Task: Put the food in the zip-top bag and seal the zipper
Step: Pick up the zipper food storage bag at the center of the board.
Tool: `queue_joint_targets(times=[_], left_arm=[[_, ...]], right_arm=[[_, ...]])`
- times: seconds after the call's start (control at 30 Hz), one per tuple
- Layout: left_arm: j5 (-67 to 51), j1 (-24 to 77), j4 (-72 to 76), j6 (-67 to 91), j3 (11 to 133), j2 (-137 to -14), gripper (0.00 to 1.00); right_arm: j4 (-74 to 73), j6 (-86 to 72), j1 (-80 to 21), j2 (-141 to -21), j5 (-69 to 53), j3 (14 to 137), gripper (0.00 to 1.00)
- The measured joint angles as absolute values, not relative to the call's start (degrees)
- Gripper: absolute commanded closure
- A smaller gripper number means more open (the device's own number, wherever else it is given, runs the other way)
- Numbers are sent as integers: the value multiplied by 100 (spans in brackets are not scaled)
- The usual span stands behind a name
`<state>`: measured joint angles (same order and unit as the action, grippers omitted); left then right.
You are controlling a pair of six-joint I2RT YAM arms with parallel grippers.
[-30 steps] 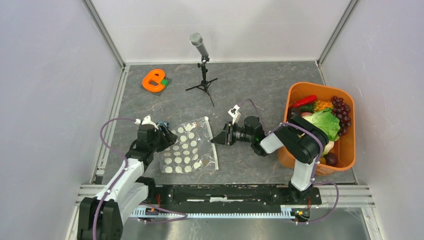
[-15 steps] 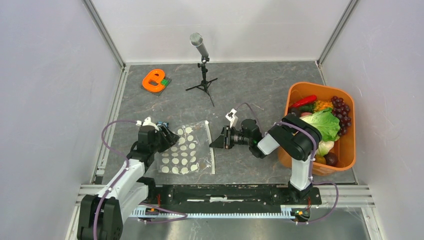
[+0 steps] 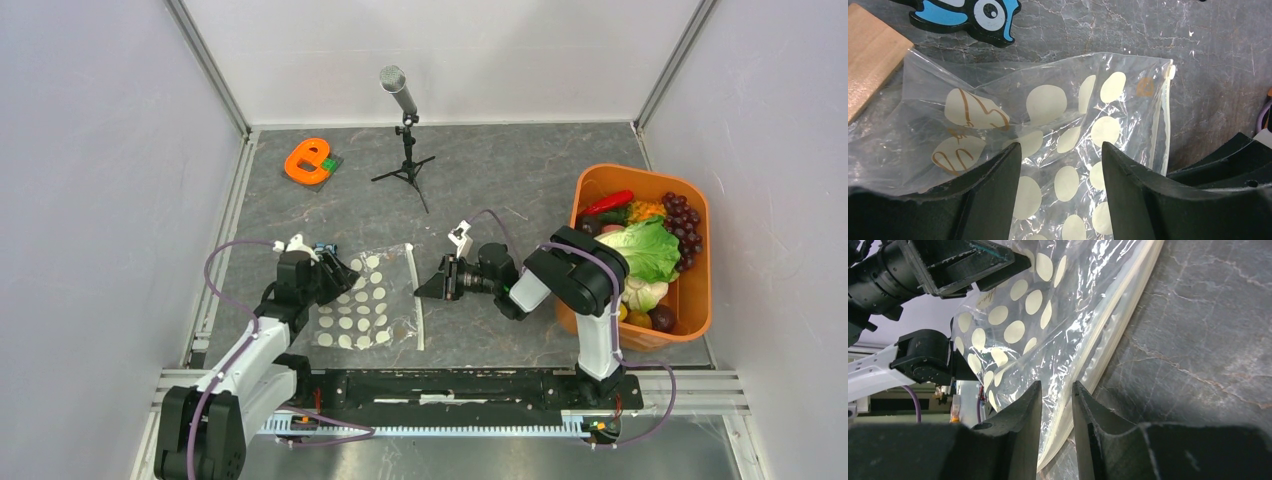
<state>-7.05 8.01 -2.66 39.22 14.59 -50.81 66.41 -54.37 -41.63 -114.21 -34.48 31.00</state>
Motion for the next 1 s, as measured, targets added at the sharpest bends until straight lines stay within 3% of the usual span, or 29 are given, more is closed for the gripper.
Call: queue_joint_targets(times=[0.1,0.27,0.4,0.63,0.8,1.0], left_arm=[[-760,801,-261,3922,1457,-5096,33],[-777,801,-220,3922,1437,-5105,34],[-812,801,-150,3922,1417,-5148,34],[-884,801,-115,3920,1417,-5151,34],[-937,801,-110,3920,1417,-5148,34],[-1028,801,-156,3918,1450,-5002,31]], right_arm=[[6646,-5472,-4191,-11439,-3308,3098,67],[6860,-5548,-4241,-11559,-3201,3098,76],[6943,-5621,-4292,-11764,-3188,3105,67],[6978,-5612,-4320,-11815,-3135,3192,79],[6991,-5616,-4372,-11891,-3100,3291,100],[6643,-5207,-4386,-11518,-2904,3133,100]])
